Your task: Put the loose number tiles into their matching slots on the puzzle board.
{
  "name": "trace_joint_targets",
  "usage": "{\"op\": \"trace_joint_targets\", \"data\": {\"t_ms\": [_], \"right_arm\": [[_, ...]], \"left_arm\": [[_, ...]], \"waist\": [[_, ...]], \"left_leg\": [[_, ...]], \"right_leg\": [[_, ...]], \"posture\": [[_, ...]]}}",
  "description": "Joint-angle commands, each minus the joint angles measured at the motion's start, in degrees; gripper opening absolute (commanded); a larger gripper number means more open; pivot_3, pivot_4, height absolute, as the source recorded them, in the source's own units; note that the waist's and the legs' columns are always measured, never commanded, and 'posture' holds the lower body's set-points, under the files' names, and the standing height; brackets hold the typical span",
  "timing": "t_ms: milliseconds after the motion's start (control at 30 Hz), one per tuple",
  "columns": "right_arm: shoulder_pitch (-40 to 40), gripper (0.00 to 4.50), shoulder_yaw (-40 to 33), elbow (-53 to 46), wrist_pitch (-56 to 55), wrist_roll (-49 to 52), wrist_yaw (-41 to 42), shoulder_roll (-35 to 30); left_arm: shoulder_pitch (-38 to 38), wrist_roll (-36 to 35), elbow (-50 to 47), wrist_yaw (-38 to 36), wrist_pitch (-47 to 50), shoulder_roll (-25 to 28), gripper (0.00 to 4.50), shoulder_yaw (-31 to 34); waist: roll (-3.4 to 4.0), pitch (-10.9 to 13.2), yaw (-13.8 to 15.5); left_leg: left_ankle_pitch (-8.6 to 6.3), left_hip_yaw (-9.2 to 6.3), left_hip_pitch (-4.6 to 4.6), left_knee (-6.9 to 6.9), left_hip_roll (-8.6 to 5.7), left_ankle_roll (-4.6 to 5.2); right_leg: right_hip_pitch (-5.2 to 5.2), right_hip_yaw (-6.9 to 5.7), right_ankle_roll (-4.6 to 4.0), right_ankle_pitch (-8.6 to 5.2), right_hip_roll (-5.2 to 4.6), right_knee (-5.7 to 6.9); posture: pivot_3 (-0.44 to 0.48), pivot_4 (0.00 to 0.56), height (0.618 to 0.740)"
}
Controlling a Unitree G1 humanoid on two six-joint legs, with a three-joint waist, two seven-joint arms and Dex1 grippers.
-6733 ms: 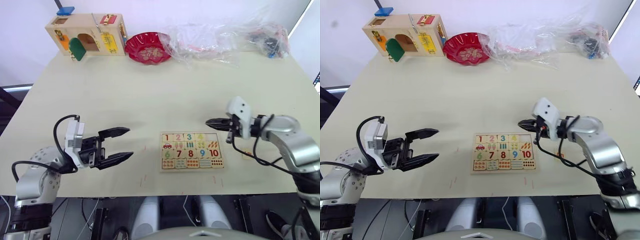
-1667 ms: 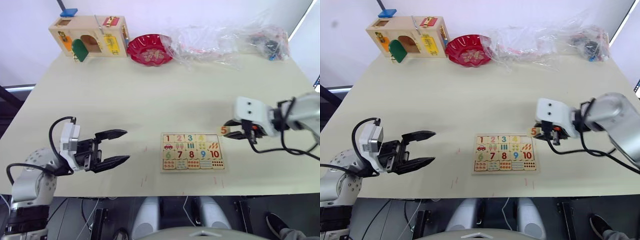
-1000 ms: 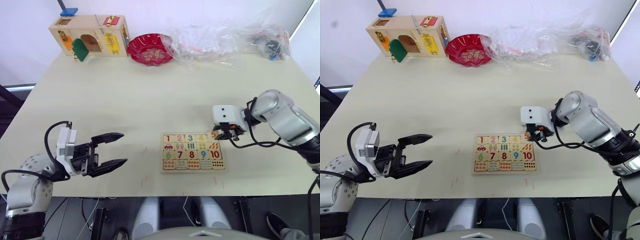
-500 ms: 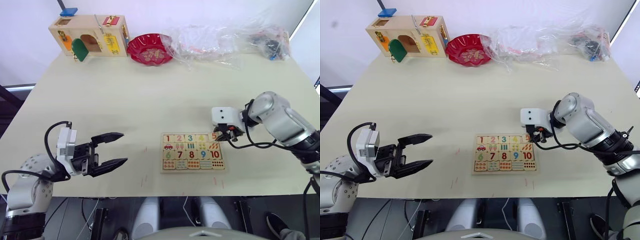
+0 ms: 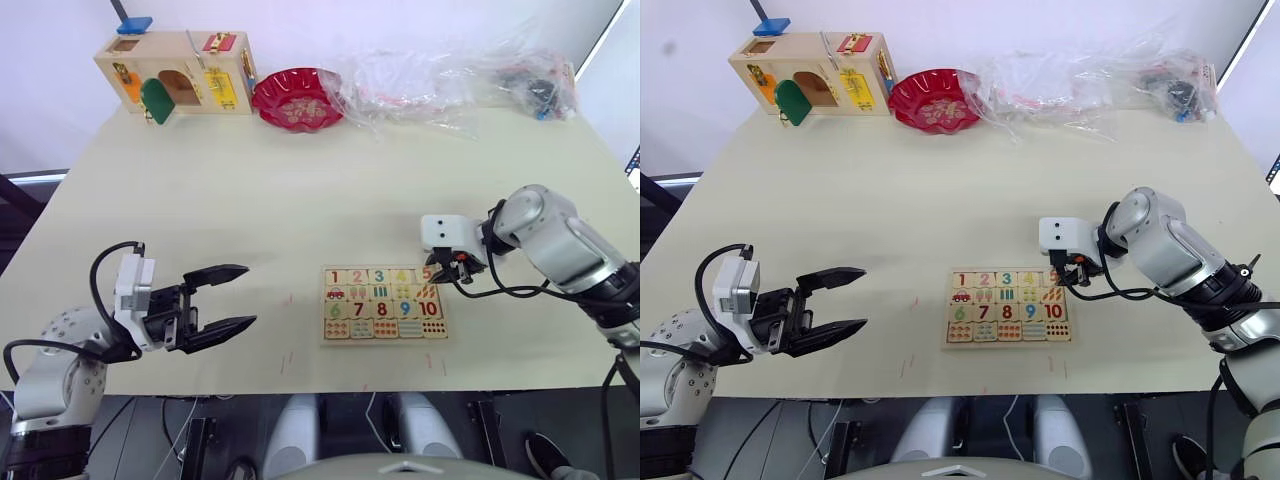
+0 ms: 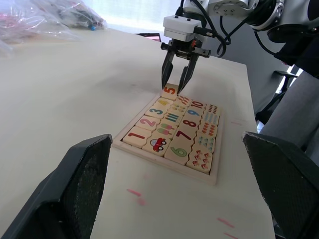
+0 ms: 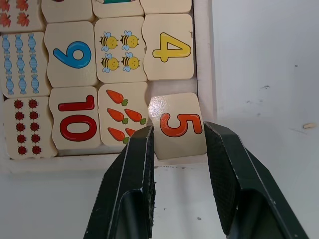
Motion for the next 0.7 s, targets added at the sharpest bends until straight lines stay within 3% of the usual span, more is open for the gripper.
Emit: {"op": "trace_joint_targets", "data": {"t_ms": [33,700], "right_arm": [[-0.1,0.95,-0.9,-1.8,2.0,0.3,-0.5,0.9],[0.4,0.95,-0.5,-2.7,3.2,-0.1,-1.3,1.3]], "left_arm": [[-0.1,-1.4,-2.4,0.3,0.0,0.4,4.5,1.0],[-0.9,-1.4,-3.5,1.1,1.5,0.4,4.5,0.4]], "waist": [[0.0,0.0,-0.2],[0.0,0.0,-0.9]], "left_leg": [[0.0,0.0,0.0,0.0,0.0,0.0],[0.0,0.0,0.0,-0.02,-0.01,0.0]], "right_leg": [[0.0,0.0,0.0,0.0,0.0,0.0],[0.0,0.0,0.0,0.0,-0.03,0.0]], "posture": [[0.0,0.15,0.74],[0.0,0.15,0.74]]}}
